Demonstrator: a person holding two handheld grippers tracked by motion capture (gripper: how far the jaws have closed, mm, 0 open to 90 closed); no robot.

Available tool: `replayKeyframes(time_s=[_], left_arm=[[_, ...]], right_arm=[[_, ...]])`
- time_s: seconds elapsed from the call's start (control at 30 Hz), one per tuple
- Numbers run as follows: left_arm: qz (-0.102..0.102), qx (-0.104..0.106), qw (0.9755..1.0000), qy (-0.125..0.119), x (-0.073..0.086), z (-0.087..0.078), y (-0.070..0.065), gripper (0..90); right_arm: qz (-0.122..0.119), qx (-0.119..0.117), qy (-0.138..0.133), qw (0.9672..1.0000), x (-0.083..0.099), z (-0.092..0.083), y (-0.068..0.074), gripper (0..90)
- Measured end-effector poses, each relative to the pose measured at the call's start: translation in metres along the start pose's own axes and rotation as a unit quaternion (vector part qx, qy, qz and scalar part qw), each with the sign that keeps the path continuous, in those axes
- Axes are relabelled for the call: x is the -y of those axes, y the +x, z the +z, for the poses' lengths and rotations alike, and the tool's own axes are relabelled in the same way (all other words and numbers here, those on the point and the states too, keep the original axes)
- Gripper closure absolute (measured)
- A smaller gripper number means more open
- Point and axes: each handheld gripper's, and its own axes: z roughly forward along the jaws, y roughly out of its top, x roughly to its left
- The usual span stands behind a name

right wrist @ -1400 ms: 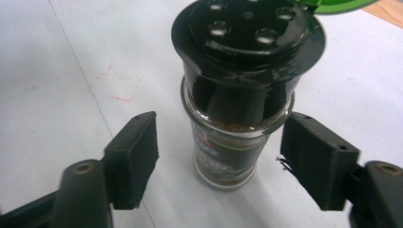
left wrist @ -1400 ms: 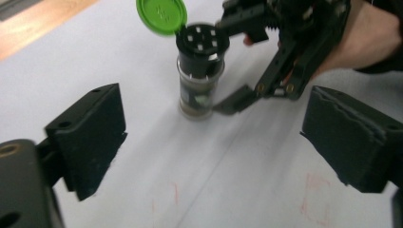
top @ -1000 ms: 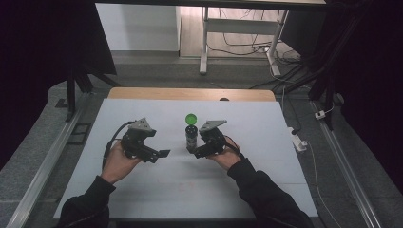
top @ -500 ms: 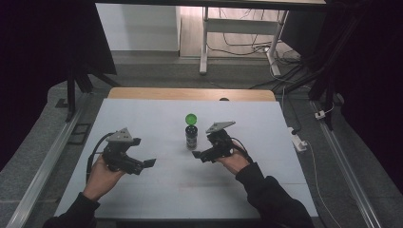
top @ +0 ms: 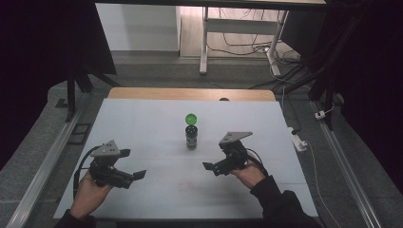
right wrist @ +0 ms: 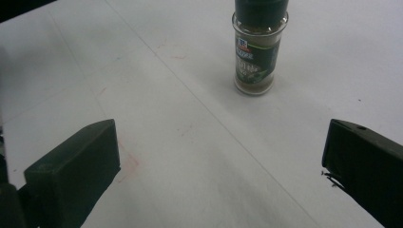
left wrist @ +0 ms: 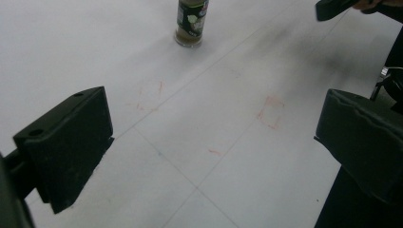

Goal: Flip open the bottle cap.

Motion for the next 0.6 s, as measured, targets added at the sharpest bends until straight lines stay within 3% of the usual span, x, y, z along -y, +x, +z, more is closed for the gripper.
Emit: replayKeyframes(time_s=[0.27, 0.6], left_arm=[[-0.018, -0.009, 0.9998, -0.005, 0.017, -0.014, -0.004, 0.0], [-0.039, -0.025, 0.9987, -0.021, 0.037, -0.034, -0.007, 0.0]], right_arm=[[0.010, 0.019, -0.014, 0.9997, 0.012, -0.030, 0.006, 0.0], [0.043, 0.047, -0.016, 0.9979, 0.044, -0.071, 0.003, 0.0]])
